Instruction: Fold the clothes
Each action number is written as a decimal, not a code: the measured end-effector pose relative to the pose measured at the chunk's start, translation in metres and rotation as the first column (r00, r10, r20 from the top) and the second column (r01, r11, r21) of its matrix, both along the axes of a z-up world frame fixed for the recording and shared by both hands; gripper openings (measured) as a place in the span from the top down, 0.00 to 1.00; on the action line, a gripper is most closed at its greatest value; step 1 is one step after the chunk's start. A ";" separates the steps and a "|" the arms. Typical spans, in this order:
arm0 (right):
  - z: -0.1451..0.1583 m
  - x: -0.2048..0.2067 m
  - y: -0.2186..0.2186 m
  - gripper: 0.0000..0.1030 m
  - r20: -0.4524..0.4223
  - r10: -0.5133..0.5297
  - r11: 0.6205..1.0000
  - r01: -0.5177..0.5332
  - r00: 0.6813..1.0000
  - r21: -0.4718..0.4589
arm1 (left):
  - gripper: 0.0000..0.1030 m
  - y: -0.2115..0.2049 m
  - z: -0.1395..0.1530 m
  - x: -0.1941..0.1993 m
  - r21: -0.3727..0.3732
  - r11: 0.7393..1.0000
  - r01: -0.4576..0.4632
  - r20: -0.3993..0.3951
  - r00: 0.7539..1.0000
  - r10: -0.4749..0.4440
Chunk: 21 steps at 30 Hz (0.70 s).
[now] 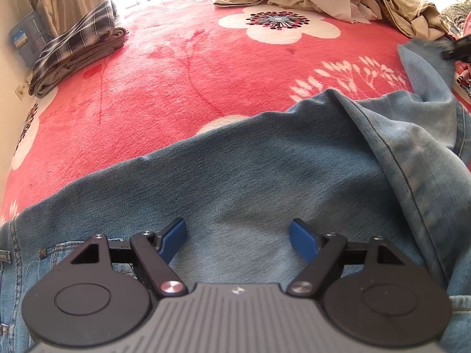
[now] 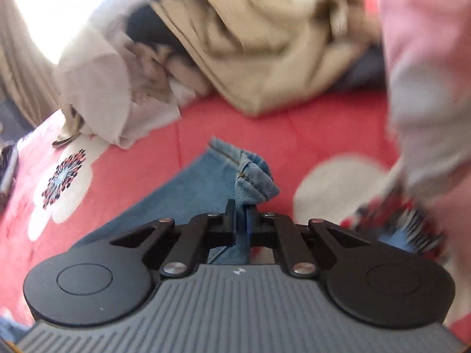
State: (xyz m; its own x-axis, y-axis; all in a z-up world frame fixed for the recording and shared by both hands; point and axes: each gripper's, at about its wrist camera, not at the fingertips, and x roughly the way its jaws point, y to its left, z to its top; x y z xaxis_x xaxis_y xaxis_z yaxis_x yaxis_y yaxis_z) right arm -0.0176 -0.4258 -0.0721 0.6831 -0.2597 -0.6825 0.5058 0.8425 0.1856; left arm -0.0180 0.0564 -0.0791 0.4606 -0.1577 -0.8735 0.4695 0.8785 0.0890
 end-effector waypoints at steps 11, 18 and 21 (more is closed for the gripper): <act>-0.021 -0.054 -0.013 0.92 -0.232 -0.161 0.928 0.067 0.959 -0.367 | 0.22 0.003 0.000 0.001 -0.010 1.000 0.015 0.002 1.000 -0.015; -0.023 -0.064 -0.002 0.75 -0.328 -0.207 0.908 0.056 0.922 -0.416 | 0.21 0.002 -0.001 0.001 -0.011 1.000 0.015 0.005 1.000 -0.015; -0.011 -0.079 0.016 0.69 -0.327 -0.193 0.892 0.026 0.925 -0.451 | 0.21 0.002 -0.001 0.001 -0.011 1.000 0.018 0.004 1.000 -0.018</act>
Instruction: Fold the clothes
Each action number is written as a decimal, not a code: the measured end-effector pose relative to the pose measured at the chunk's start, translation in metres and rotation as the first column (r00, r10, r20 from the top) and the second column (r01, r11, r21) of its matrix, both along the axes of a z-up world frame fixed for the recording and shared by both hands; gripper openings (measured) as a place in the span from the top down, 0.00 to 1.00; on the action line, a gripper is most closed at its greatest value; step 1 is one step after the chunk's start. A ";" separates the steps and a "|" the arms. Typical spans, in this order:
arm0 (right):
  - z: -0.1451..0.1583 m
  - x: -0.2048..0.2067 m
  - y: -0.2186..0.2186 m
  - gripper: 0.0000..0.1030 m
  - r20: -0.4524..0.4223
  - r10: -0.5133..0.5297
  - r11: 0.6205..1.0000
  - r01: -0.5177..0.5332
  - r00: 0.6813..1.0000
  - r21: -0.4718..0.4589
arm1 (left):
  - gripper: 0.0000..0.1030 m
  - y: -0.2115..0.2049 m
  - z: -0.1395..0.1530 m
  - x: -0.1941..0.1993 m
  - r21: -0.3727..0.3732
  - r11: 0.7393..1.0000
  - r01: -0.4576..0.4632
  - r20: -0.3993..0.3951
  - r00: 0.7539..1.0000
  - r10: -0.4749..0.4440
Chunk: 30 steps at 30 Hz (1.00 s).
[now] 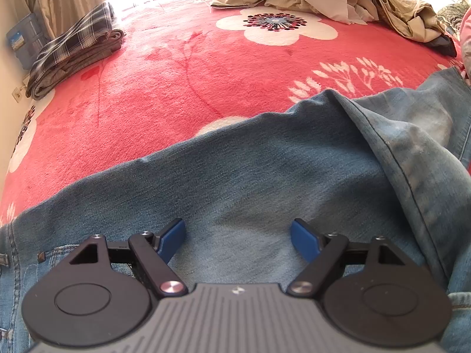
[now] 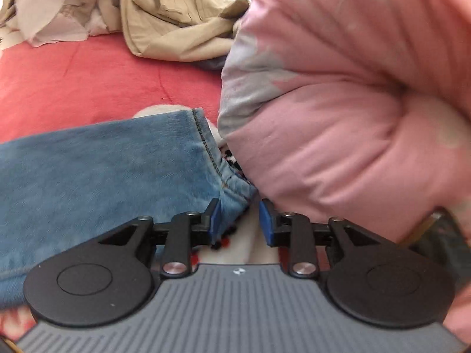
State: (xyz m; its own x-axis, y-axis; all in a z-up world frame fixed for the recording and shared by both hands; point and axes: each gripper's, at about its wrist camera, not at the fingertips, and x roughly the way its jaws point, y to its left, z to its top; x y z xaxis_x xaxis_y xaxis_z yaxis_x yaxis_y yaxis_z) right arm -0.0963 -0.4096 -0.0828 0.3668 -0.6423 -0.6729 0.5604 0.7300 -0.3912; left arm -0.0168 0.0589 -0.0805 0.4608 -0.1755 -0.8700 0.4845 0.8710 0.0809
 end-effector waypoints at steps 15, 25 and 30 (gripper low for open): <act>0.041 0.091 0.132 0.57 0.303 0.839 0.285 -0.839 0.453 0.464 | 0.21 0.001 0.003 0.000 -0.002 1.000 -0.006 0.007 1.000 0.006; 0.013 0.112 0.177 0.67 0.162 0.951 0.125 -0.808 0.262 0.576 | 0.20 0.002 0.003 0.000 -0.006 1.000 -0.005 0.010 1.000 0.005; 0.016 0.102 0.189 0.90 0.089 0.986 0.074 -0.843 0.143 0.532 | 0.20 0.002 0.003 0.000 -0.008 1.000 -0.004 0.010 1.000 0.004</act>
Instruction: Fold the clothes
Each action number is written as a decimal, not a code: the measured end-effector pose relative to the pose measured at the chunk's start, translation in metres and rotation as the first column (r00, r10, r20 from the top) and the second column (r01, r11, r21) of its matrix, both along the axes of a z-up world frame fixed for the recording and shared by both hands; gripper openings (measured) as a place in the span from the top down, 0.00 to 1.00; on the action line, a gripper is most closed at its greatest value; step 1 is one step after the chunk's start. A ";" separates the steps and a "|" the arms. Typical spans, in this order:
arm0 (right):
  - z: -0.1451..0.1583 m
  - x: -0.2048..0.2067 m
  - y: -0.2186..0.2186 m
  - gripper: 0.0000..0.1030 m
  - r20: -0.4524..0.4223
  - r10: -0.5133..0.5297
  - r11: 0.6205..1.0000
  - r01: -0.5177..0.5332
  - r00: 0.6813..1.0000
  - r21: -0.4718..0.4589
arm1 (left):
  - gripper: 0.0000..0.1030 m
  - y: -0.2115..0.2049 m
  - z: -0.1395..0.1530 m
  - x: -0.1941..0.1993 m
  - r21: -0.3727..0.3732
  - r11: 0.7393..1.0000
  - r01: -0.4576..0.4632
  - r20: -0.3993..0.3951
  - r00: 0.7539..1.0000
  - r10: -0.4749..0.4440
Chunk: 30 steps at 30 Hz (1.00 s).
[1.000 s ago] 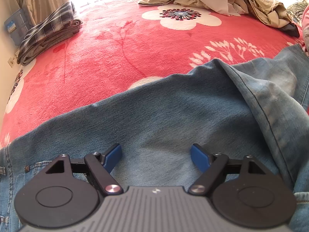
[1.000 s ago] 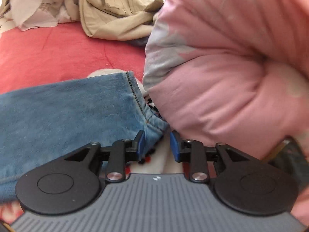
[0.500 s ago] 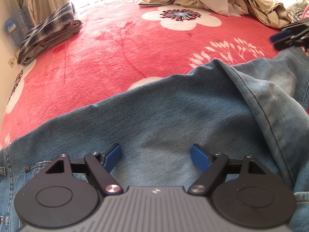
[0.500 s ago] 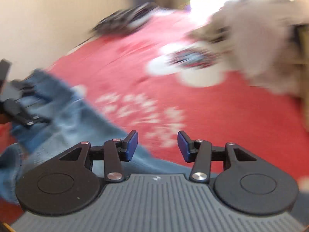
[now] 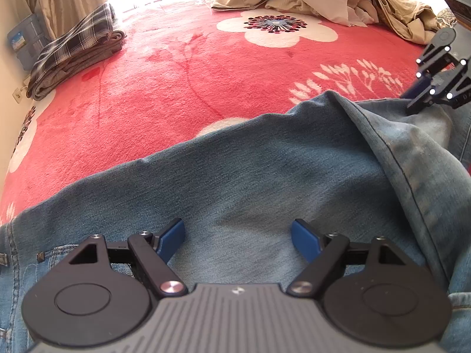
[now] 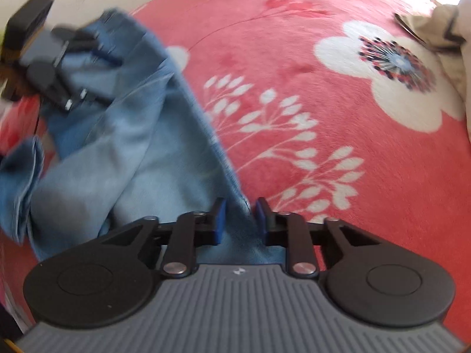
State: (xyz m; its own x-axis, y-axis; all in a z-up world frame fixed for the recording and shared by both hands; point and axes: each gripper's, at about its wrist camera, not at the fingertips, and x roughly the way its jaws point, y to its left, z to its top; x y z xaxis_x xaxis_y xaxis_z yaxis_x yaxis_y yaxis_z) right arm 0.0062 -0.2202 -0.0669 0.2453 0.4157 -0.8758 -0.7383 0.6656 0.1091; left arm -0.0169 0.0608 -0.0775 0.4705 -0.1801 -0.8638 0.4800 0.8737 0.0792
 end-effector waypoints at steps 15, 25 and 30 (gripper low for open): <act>-0.006 -0.018 -0.026 0.94 0.544 -0.244 0.923 0.365 0.803 -0.125 | 0.20 0.000 0.001 0.002 0.002 1.000 0.000 -0.003 1.000 0.000; -0.006 -0.072 -0.063 0.93 0.289 -0.298 0.955 0.283 0.910 0.093 | 0.19 0.001 0.000 0.003 0.001 1.000 0.012 -0.008 1.000 -0.012; -0.022 -0.053 -0.149 0.93 0.381 -0.603 0.778 0.622 0.701 0.087 | 0.19 -0.001 0.000 0.004 0.005 1.000 0.007 -0.012 1.000 -0.007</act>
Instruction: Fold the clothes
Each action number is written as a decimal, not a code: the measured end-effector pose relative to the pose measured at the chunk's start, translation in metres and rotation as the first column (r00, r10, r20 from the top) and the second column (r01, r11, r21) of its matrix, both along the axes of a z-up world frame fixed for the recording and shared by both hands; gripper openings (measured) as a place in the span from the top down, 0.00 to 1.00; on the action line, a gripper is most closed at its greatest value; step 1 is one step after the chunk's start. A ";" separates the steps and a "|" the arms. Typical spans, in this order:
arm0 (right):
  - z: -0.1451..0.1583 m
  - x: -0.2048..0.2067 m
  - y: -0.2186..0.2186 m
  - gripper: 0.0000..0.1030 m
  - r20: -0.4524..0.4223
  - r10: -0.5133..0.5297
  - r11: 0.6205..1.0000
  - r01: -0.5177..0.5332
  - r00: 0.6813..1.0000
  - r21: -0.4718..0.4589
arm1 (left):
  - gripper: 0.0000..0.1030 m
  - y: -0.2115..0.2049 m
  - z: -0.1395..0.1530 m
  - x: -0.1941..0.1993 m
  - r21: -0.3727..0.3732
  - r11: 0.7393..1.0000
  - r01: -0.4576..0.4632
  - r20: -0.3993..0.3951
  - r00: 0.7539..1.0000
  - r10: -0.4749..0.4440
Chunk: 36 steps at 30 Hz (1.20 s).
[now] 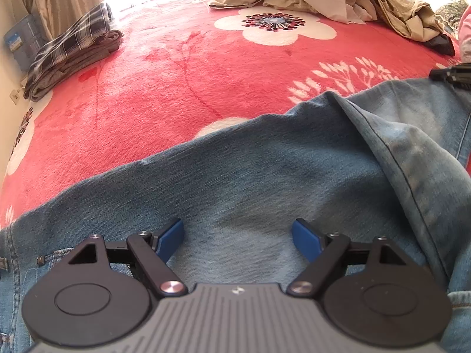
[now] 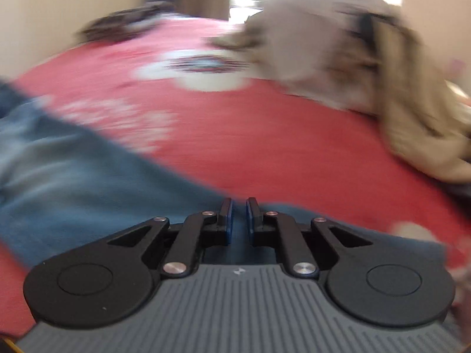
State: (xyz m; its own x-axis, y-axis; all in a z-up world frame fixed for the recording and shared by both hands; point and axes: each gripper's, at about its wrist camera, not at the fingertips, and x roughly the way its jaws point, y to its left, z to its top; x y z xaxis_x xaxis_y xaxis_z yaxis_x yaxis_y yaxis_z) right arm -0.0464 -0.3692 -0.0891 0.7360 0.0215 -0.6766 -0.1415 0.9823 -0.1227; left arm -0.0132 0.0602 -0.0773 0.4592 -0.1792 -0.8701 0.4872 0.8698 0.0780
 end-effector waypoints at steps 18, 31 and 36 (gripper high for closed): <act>-0.010 -0.035 -0.066 0.85 0.039 -0.595 0.793 0.595 0.803 -0.130 | 0.18 0.000 -0.002 0.000 -0.004 1.000 -0.004 0.000 1.000 0.004; 0.044 -0.030 0.081 0.72 0.105 0.034 0.992 -0.046 0.994 0.114 | 0.18 -0.001 -0.001 0.000 -0.005 1.000 -0.018 0.001 1.000 0.018; 0.058 -0.044 0.137 0.67 0.112 0.351 0.890 -0.368 0.930 0.270 | 0.18 0.000 -0.001 -0.001 -0.006 1.000 -0.017 0.004 1.000 0.017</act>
State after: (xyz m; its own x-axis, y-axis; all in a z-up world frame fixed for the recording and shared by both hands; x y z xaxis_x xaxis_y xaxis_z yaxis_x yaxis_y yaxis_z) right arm -0.0907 -0.2327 -0.0310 0.6796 0.4753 -0.5588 -0.4927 0.8601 0.1324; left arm -0.0140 0.0600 -0.0782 0.4656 -0.1767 -0.8672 0.4718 0.8785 0.0743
